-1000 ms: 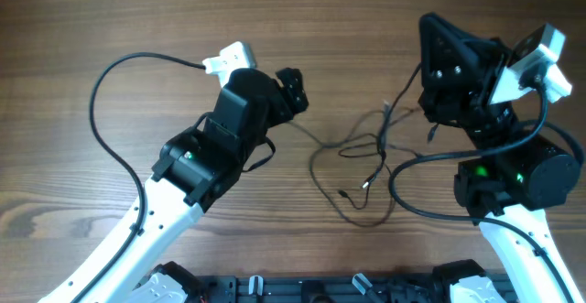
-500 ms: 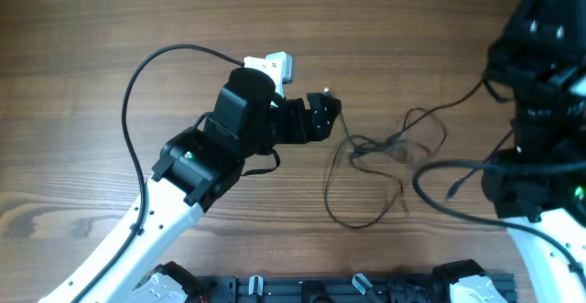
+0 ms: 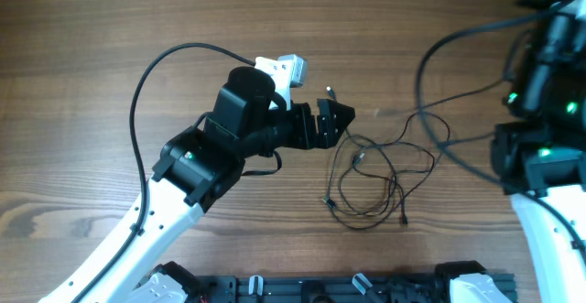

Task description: Untangle cables

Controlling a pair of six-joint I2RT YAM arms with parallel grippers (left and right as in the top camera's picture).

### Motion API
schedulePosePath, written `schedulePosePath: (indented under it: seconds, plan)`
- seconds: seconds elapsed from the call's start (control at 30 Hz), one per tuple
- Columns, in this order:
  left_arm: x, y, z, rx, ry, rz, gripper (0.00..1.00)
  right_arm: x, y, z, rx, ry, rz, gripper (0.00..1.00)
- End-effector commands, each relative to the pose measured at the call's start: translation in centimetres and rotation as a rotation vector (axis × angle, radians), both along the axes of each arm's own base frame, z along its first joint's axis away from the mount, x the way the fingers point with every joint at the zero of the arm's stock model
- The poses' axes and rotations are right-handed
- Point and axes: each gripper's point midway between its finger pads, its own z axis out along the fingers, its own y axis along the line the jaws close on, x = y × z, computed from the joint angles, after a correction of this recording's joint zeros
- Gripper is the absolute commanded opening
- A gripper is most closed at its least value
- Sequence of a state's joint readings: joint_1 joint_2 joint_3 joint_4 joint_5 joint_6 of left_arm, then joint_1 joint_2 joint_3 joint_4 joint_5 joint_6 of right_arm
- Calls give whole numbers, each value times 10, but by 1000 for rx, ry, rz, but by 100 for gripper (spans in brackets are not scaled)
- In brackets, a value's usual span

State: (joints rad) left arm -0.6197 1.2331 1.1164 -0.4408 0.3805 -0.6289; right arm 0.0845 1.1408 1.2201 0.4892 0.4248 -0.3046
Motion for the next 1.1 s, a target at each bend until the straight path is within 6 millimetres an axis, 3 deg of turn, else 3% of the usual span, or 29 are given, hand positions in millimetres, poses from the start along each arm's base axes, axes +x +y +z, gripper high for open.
schedulePosePath:
  seconds: [0.0, 0.1, 0.17, 0.27, 0.37, 0.53, 0.6, 0.8, 0.87, 0.93, 0.97, 1.07]
  plan:
    - [0, 0, 1, 3, -17, -16, 100, -12, -79, -31, 223, 57, -241, 4]
    - [0, 0, 1, 3, -17, -16, 100, -13, -141, -85, 468, 128, -252, 4]
    - [0, 0, 1, 3, -17, -16, 100, -23, -171, -103, 568, 134, -270, 4]
    - [0, 0, 1, 3, -17, -17, 100, -52, -222, -132, 722, 129, -338, 4]
    - [0, 0, 1, 3, -17, -16, 100, -79, -261, -168, 905, 128, -371, 4]
    - [0, 0, 1, 3, -17, -16, 100, -105, -300, -235, 1101, 232, -449, 4]
    - [0, 0, 1, 3, -17, -16, 100, -104, -308, -264, 1175, 290, -437, 4]
    - [0, 0, 1, 3, -17, -16, 100, -94, -321, -321, 1340, 337, -457, 4]
    - [0, 0, 1, 3, -17, -16, 100, -91, -324, -337, 1367, 362, -467, 21]
    - [0, 0, 1, 3, -17, -16, 100, -90, -326, -348, 1387, 381, -475, 56]
    - [0, 0, 1, 3, -17, -16, 100, -90, -326, -352, 1399, 385, -478, 100]
    - [0, 0, 1, 3, -17, -16, 100, -93, -323, -361, 1467, 361, -494, 100]
